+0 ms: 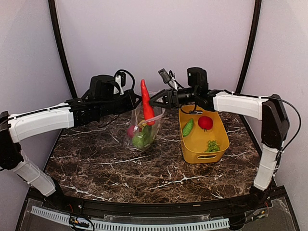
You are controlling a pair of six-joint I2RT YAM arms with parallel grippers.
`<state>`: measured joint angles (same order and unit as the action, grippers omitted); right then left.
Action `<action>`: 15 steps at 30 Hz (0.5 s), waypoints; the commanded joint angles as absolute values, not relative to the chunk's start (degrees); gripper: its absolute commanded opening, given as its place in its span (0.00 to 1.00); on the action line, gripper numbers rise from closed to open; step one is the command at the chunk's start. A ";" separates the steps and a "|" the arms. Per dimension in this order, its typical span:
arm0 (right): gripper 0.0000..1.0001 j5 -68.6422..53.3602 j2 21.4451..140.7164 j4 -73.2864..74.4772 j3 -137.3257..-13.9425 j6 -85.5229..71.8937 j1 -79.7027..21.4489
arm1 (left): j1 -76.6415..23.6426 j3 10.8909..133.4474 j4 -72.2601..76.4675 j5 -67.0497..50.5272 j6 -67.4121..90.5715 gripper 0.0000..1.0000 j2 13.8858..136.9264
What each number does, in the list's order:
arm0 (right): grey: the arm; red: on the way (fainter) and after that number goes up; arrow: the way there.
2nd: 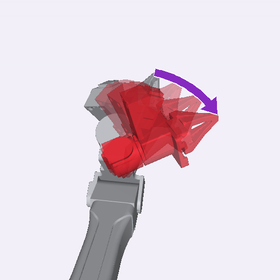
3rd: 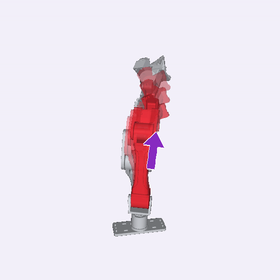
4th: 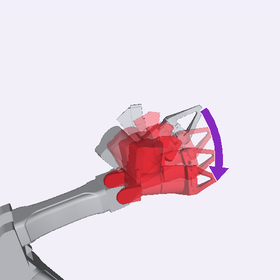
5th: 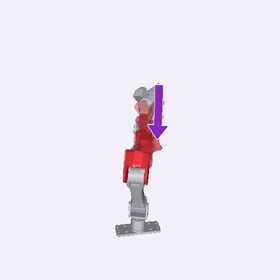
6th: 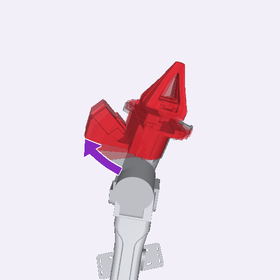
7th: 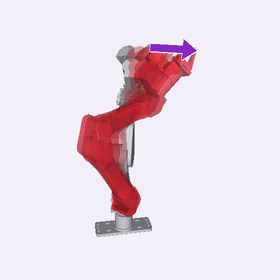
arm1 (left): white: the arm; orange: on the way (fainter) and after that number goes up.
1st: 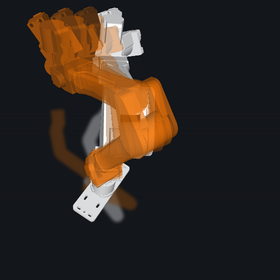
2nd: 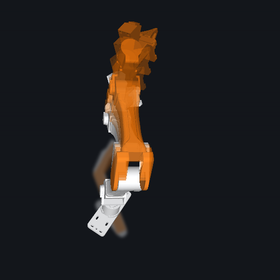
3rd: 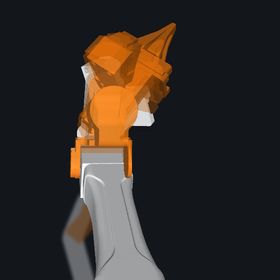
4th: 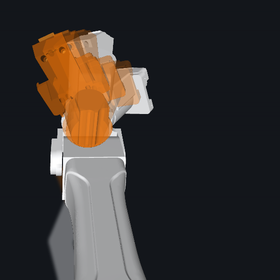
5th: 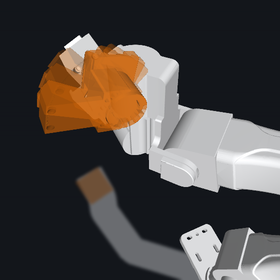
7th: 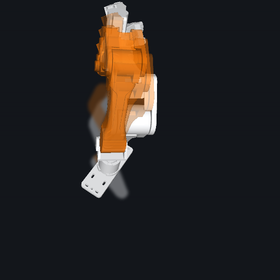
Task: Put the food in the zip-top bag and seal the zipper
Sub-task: Place the fake vegetable in the zipper food storage bag.
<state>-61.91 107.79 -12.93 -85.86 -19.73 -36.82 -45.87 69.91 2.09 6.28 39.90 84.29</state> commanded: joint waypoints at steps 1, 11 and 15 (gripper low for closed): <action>0.60 -58.94 102.02 -0.92 -88.09 -6.36 -37.35 | -45.66 68.63 3.17 7.25 39.67 0.01 82.58; 0.63 -39.44 100.86 21.59 -95.12 1.08 -37.52 | -45.35 67.22 3.95 6.34 39.57 0.01 82.51; 0.62 -35.32 100.96 26.97 -94.31 0.02 -37.53 | -45.35 66.98 4.48 5.54 38.82 0.01 82.52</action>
